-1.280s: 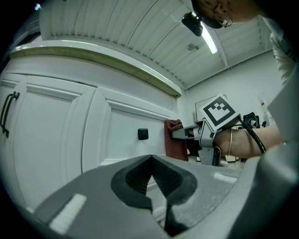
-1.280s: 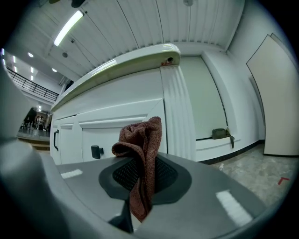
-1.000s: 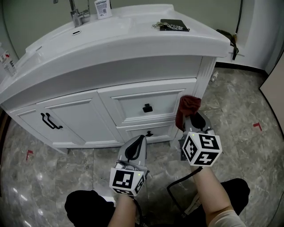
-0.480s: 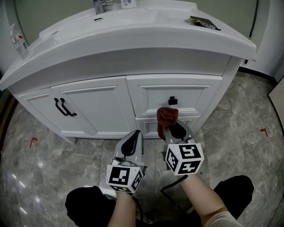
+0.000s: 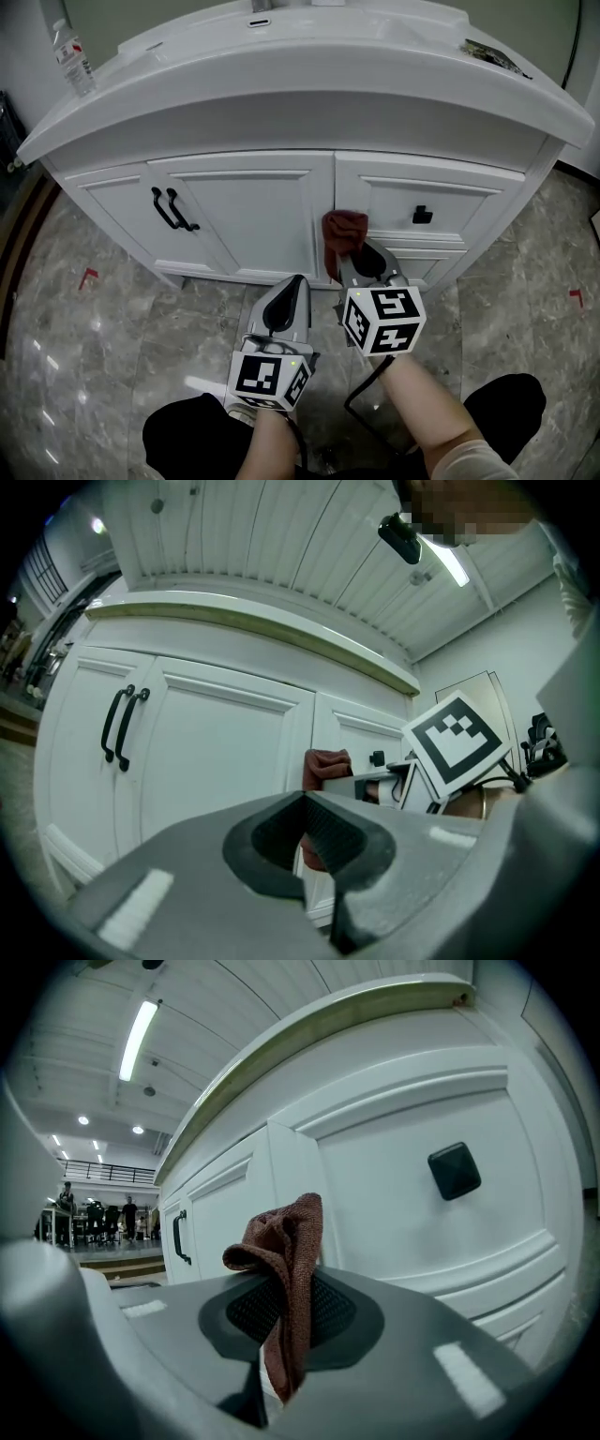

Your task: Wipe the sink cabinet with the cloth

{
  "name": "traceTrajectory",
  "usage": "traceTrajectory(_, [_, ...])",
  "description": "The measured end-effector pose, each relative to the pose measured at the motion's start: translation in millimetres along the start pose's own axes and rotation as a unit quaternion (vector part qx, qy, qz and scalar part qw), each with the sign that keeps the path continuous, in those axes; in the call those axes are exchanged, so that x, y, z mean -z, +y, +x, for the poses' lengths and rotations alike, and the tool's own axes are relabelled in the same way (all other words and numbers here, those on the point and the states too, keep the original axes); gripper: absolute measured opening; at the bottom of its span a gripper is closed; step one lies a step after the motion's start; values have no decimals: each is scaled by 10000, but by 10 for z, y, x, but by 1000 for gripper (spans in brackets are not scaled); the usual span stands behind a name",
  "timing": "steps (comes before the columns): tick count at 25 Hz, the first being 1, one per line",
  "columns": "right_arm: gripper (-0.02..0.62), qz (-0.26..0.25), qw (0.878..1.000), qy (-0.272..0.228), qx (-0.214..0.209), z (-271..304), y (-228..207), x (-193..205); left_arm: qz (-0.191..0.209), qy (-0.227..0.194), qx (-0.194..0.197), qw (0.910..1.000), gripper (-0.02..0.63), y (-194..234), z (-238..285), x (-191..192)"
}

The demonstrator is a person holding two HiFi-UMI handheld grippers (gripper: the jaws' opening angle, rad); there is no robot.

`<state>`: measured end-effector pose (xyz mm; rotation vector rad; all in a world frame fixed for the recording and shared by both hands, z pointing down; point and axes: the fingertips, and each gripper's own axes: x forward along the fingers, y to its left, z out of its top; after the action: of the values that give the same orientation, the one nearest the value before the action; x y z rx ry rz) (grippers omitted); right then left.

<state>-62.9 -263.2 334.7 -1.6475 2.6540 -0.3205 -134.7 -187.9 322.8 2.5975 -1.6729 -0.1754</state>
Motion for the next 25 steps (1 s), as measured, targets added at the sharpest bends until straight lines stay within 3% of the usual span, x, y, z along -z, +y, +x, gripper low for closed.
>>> traceTrajectory(9, [78, -50, 9998, -44, 200, -39, -201, 12, 13, 90, 76, 9999, 0, -27, 32, 86])
traceTrajectory(25, [80, 88, 9961, -89, 878, -507, -1096, -66, 104, 279, 725, 9969, 0, -687, 349, 243])
